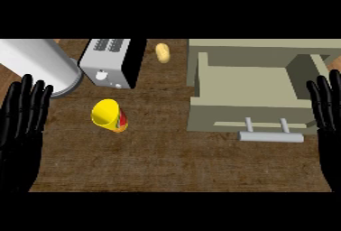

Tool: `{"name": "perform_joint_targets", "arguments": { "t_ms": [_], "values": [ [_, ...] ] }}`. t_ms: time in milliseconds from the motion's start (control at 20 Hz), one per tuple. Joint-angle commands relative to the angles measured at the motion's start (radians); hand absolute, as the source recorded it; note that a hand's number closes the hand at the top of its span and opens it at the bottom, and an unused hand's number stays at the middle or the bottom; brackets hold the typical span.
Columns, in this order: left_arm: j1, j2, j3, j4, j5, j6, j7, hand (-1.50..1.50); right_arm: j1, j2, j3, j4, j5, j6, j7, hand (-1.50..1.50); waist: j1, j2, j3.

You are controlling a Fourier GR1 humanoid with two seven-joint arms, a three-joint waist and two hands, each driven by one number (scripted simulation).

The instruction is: Pick up the cup, place it into the drawer and close the drawer

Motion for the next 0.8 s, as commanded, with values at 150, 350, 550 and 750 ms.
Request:
{"name": "perform_joint_targets", "arguments": {
  "t_ms": [150, 350, 550, 750],
  "values": [
    [-0.073, -0.006, -0.021, 0.068, 0.065, -0.067, -0.019, -1.5, -0.025, 0.023, -0.002, -0.033, -0.008, -0.019, 0.056, -1.5, -0.034, -0.007, -0.008],
    [-0.035, -0.069, 0.009, 0.141, 0.279, -0.108, 0.023, -1.5, -0.011, -0.038, -0.007, 0.015, -0.019, 0.047, 0.093, -1.5, -0.031, -0.004, -0.009],
    [-0.09, -0.074, 0.015, 0.17, 0.303, -0.092, 0.083, -1.5, 0.008, 0.009, 0.048, 0.033, 0.05, 0.025, 0.051, -1.5, -0.031, -0.007, -0.008],
    [-0.05, -0.034, 0.086, 0.235, 0.374, -0.157, 0.059, -1.5, -0.046, -0.002, 0.017, 0.057, 0.031, 0.04, 0.079, -1.5, -0.028, -0.007, -0.008]
  ]
}}
